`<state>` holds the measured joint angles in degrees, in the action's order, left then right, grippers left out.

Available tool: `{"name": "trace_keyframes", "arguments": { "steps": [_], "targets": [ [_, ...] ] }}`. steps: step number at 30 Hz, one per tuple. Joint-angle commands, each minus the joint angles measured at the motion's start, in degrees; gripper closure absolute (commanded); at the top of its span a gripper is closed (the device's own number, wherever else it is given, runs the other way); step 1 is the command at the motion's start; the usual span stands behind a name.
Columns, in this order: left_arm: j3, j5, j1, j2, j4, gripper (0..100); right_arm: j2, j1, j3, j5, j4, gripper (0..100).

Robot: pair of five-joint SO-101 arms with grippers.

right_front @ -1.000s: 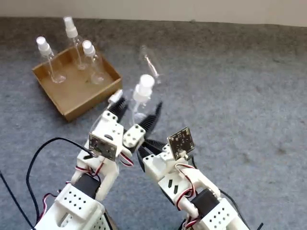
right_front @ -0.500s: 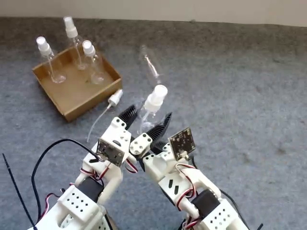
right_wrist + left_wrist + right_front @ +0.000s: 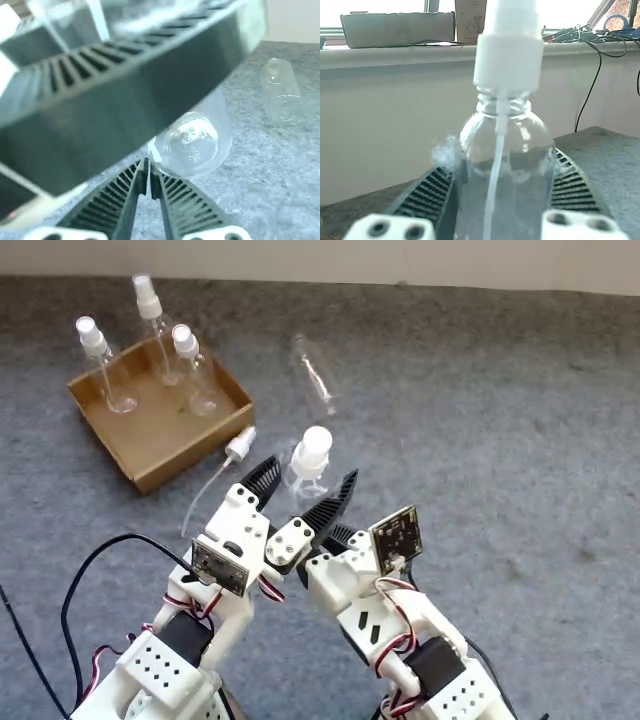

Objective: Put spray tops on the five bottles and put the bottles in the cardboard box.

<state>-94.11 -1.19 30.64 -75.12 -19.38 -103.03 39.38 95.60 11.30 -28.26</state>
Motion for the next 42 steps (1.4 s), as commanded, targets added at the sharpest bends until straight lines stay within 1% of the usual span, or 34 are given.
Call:
{"name": "trace_keyframes", "arguments": {
  "steps": [1,7,8,12,17,21,25,30,32,37,42],
  "targets": [
    [-0.4,-0.9,1.4,-0.1,0.0,92,-2.3,-2.7,2.0,-0.9,1.8,98.9],
    [-0.8,-0.9,1.3,-0.1,2.6,92,-2.3,-2.8,3.8,-1.1,1.8,98.8],
    [-0.9,-0.9,1.3,-0.1,2.6,92,-2.3,-2.9,3.8,-2.2,1.8,98.8],
    [-0.9,-0.9,1.3,-0.1,2.6,92,-2.3,-5.5,3.9,-11.0,1.9,98.8],
    [-1.0,-0.9,1.3,-0.1,2.6,92,-2.3,-6.2,3.9,-11.7,1.9,98.8],
    [-1.3,-0.6,1.2,-0.1,2.6,92,-2.3,-9.5,3.9,-11.7,2.0,98.8],
    [-1.3,-0.6,1.2,-0.1,2.6,92,-2.3,-11.1,5.8,-11.7,7.4,98.8],
    [-1.3,-0.5,0.8,-0.1,2.6,92,-2.3,-11.3,7.9,-11.4,8.0,98.8],
    [-1.0,-0.5,-1.5,-0.1,2.3,92,-2.3,-11.3,7.9,-11.4,8.0,98.8],
    [-0.7,-0.9,-10.6,-0.1,2.3,92,-2.3,-11.3,7.9,-11.7,8.0,98.8],
    [-0.6,-0.9,-14.0,-0.1,2.3,92,-2.3,-11.3,7.9,-11.7,8.0,98.8]
  ]
}}
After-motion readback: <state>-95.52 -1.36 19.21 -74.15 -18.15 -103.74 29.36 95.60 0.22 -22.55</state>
